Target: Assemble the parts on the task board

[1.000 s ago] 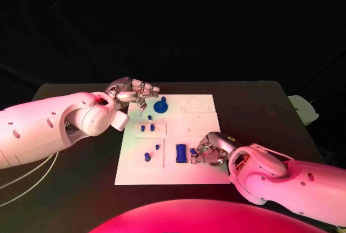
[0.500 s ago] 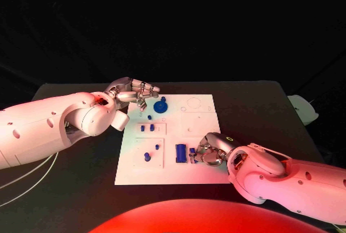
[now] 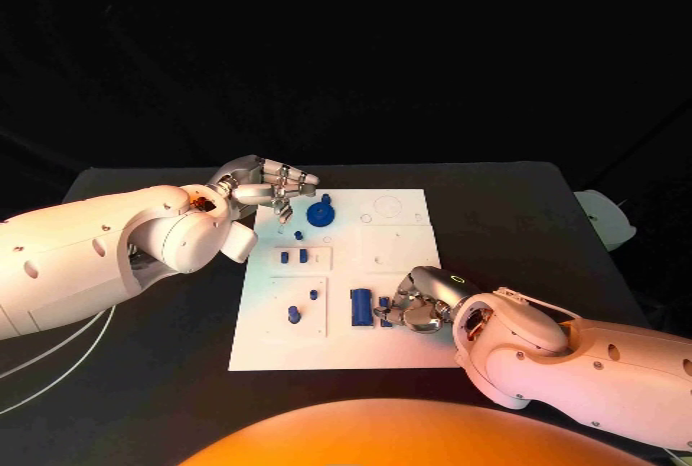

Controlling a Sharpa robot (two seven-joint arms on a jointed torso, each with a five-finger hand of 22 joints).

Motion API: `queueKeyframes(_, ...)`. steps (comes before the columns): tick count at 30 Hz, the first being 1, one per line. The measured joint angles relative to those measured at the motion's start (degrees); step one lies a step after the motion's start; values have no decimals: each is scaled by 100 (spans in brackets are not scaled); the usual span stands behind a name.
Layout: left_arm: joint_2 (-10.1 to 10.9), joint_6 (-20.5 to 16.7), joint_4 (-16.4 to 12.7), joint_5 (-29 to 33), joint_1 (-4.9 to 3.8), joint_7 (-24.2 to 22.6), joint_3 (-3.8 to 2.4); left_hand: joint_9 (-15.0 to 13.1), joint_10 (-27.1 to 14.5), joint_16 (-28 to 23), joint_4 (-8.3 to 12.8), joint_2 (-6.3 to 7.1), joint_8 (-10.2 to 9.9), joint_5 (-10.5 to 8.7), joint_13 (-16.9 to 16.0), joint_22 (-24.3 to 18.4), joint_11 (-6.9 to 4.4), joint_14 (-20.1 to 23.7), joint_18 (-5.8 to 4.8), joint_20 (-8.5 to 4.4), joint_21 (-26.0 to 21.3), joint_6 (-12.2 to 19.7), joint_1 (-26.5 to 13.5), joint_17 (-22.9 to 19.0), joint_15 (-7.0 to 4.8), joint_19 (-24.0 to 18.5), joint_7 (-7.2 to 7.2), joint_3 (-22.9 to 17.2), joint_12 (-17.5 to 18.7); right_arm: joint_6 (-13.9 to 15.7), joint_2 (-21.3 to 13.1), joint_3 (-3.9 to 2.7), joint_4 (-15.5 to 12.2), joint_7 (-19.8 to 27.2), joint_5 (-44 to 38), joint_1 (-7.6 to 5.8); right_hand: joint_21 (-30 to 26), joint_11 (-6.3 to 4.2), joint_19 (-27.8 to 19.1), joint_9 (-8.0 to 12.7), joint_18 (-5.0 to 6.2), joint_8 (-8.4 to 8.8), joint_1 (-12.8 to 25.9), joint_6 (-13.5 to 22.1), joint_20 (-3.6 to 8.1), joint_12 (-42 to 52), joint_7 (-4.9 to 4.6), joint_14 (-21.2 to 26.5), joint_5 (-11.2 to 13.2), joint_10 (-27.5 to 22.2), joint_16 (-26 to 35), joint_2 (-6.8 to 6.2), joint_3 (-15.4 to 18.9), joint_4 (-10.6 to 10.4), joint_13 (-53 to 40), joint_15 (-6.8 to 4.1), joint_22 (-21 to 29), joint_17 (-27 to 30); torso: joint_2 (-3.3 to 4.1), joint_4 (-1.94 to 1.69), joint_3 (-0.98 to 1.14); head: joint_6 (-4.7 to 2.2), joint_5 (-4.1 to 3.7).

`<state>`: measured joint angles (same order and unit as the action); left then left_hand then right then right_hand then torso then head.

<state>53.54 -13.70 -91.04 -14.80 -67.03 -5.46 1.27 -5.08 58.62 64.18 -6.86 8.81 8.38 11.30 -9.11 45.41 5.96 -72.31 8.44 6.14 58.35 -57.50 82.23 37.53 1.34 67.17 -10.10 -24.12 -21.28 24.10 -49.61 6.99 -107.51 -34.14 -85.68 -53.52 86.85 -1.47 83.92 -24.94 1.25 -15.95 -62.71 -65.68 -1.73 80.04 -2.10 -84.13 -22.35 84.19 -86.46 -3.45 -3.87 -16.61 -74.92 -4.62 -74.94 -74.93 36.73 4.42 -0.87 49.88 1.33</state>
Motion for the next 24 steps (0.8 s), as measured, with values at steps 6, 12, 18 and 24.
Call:
queueKeyframes(6,5,0,-1,-1,0,4,0,4,0,0,0,0,0,0,1,0,0,0,0,0,0,0,0,0,0,0,0,0,0,15,-26,1,-45,-4,-8,1,0,0,0,-8,0,0,73,1,0,21,-1,0,19,0,0,27,96,0,0,0,0,-2,0,0,1,-3,-1)
queueKeyframes(12,13,0,-2,-2,0,9,0,4,0,0,0,0,0,0,1,0,0,0,0,0,0,0,0,0,0,0,0,0,0,53,-117,0,-145,4,-38,1,0,0,0,-14,0,0,73,2,0,21,0,18,19,0,0,27,136,8,0,-18,1,-2,-2,1,2,-4,7)
queueKeyframes(18,20,1,-2,-3,0,13,0,3,0,0,0,0,0,0,1,1,0,0,1,0,0,0,0,-1,0,0,0,0,0,78,-277,-1,-294,26,-64,4,0,0,0,-25,0,-23,72,2,0,21,0,20,19,0,0,26,175,47,1,-20,1,-1,-4,2,4,-6,17)
queueKeyframes(24,24,1,-2,-3,0,16,0,3,0,0,0,0,0,0,2,1,0,0,0,0,0,0,0,-1,0,0,0,0,0,56,-420,0,-418,54,-83,23,24,0,0,-33,0,-23,-69,2,-1,42,0,20,19,0,0,15,230,102,1,-20,2,-1,-4,8,5,-7,23)
